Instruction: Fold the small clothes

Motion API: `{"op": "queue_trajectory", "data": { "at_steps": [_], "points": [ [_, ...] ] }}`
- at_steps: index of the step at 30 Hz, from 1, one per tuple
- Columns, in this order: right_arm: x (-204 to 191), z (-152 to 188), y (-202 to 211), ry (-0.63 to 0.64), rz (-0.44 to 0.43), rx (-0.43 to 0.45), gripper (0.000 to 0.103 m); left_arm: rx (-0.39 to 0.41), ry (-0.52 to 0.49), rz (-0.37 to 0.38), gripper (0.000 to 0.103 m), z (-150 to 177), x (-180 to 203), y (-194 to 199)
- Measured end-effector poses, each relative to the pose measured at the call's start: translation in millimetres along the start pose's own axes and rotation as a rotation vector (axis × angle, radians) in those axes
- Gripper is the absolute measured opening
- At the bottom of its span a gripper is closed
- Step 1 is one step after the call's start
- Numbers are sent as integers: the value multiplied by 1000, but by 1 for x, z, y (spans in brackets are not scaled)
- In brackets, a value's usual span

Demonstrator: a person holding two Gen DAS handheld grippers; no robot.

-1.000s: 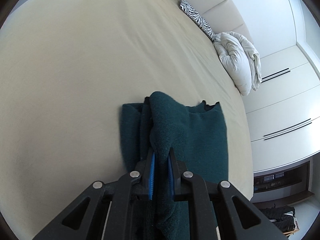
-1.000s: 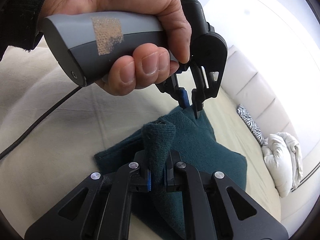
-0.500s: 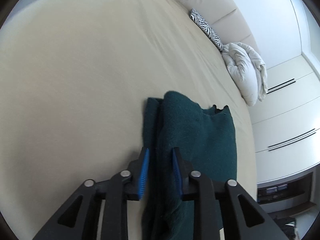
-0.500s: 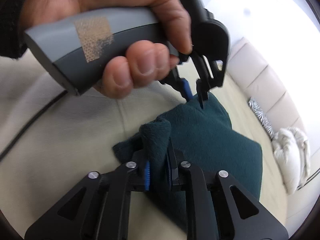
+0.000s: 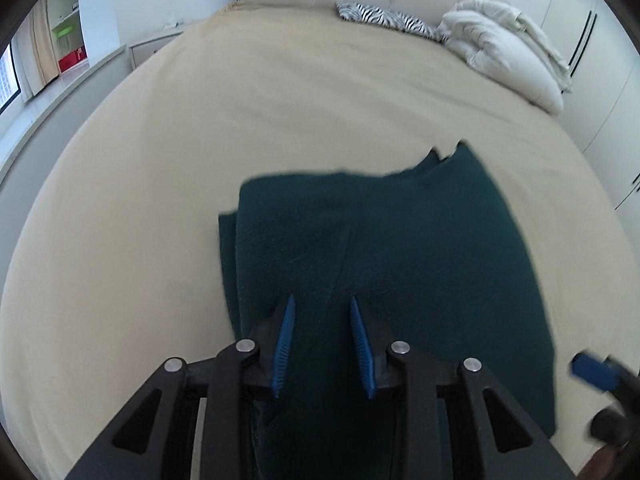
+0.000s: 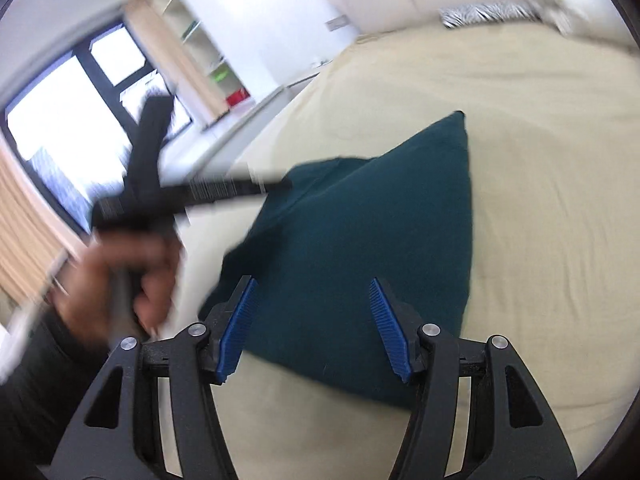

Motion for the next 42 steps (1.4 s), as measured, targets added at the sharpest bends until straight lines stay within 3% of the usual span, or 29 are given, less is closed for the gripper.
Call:
{"op": "queue_trajectory", "data": {
  "at_steps": [5, 10, 11, 15, 17, 24, 26, 28, 30, 32, 34, 37, 39, 42],
  "points": [
    [48, -39, -8, -162, -75, 1, 57, 41, -41, -38, 33, 14, -2, 0],
    [101, -78, -44, -307, -143, 33, 57, 55, -22, -13, 33, 19, -11, -2],
    [107, -54, -40, -318, -146, 42, 57, 58, -28, -17, 33, 20, -9, -3],
    [143, -79, -85, -422, -155, 9, 57, 68, -14, 1, 34, 23, -11, -4],
    [168, -90, -111, -478, -100, -35, 57, 73, 4, 21, 34, 27, -16, -3],
    [199, -103, -134, -485, -135, -32, 54, 89, -10, 20, 34, 32, -16, -2],
    [189, -96, -113, -488, -133, -40, 55, 101, -9, 32, 34, 36, -17, 0],
    [164, -85, -94, -441, -276, -33, 58, 117, -14, 42, 34, 39, -19, 1],
    [144, -63, -80, -386, -335, -92, 58, 125, -13, 52, 34, 40, -20, 1],
    [138, -30, -81, -380, -327, -148, 57, 129, -17, 59, 34, 41, -22, 1],
    [138, -9, -70, -336, -341, -79, 57, 135, -23, 65, 34, 41, -23, 2],
    [133, 1, -43, -411, -304, -58, 57, 129, -21, 70, 33, 43, -27, 4],
    [115, 6, -24, -379, -326, -20, 59, 130, -24, 69, 34, 44, -25, 5],
    [101, 35, -29, -351, -320, -118, 59, 136, -27, 79, 33, 44, -27, 5]
  ]
}}
Point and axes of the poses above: each gripper's, at about its wrist camera, not at the fingertips, and y roughly against the way its jaws point, x to its right, z to its underside, the point moved 1 cm from there along -y, roughly the way its jaws point, and after that the axes turned 9 degrees about -z, right-handed, at the moved point
